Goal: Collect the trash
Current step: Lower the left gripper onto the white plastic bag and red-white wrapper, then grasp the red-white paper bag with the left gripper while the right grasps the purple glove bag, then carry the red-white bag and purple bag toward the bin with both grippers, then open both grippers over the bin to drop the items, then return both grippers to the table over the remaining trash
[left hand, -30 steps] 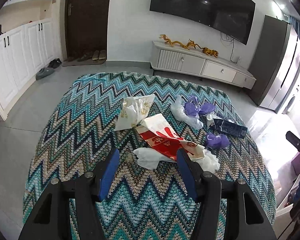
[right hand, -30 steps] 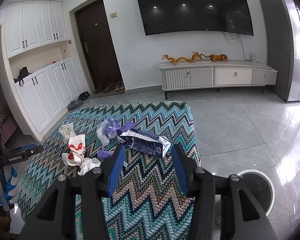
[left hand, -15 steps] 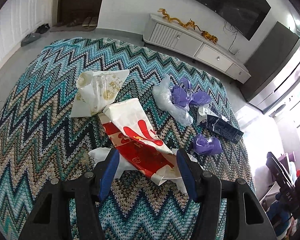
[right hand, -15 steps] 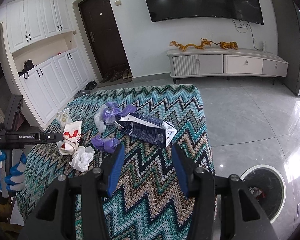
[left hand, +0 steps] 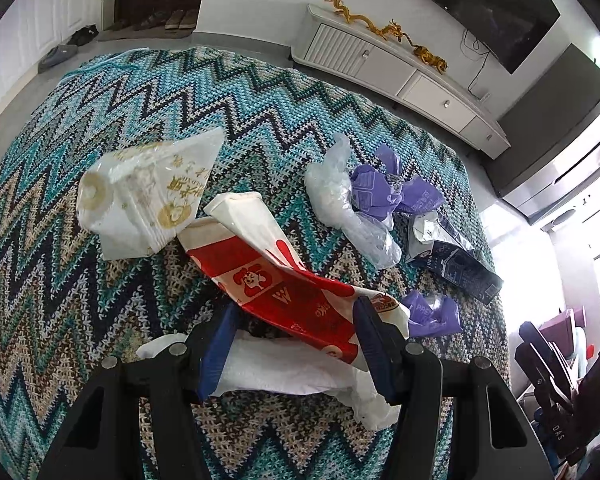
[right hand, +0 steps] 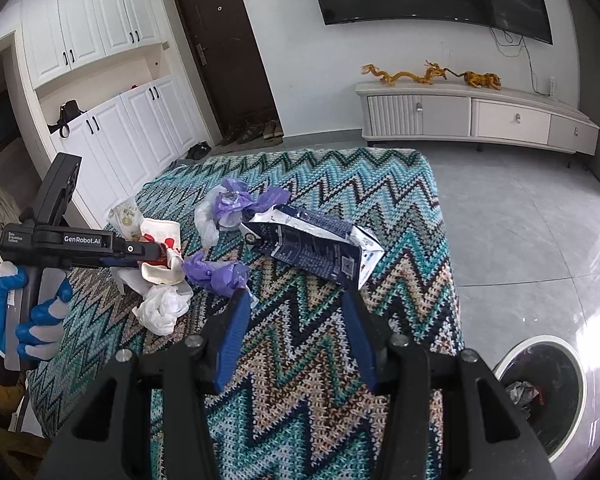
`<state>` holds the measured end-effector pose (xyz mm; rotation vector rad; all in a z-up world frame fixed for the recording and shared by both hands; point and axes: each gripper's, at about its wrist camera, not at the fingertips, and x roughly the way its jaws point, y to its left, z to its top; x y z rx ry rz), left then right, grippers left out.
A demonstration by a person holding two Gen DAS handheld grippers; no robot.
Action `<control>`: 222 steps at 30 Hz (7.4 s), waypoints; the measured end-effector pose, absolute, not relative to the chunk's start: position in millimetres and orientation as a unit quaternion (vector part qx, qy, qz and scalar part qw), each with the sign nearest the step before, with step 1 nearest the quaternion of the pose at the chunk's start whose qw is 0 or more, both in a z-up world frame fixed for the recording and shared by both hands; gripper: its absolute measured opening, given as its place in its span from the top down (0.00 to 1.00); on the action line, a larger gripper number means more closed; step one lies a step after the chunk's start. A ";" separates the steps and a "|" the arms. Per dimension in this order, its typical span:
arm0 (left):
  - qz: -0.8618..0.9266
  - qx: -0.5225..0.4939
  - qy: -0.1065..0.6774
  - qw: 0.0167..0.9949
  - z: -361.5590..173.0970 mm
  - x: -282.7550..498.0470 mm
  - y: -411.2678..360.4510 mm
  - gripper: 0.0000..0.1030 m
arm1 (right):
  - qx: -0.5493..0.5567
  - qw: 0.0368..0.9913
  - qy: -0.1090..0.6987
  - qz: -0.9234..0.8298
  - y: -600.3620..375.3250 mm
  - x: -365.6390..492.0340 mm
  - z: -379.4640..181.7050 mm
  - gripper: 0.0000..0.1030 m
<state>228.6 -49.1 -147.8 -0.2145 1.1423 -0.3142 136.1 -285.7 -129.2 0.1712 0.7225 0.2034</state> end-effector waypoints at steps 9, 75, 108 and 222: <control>-0.153 -0.130 0.544 0.815 -147.6 237.1 -38.4 0.44 | 0.067 0.921 0.362 0.127 -269.4 152.7 -135.9 0.55; -0.096 -0.276 0.594 0.749 -180.5 273.8 -38.6 0.74 | 0.062 0.890 0.382 0.241 -222.1 221.3 -164.7 0.67; -0.213 -0.315 0.470 0.796 -98.9 190.9 40.1 0.81 | 0.037 0.926 0.322 0.192 -214.9 83.8 -81.3 0.67; -0.357 0.000 0.439 0.825 -105.5 96.9 -124.4 0.46 | 0.119 0.938 0.313 -0.090 -370.5 7.7 -82.2 0.38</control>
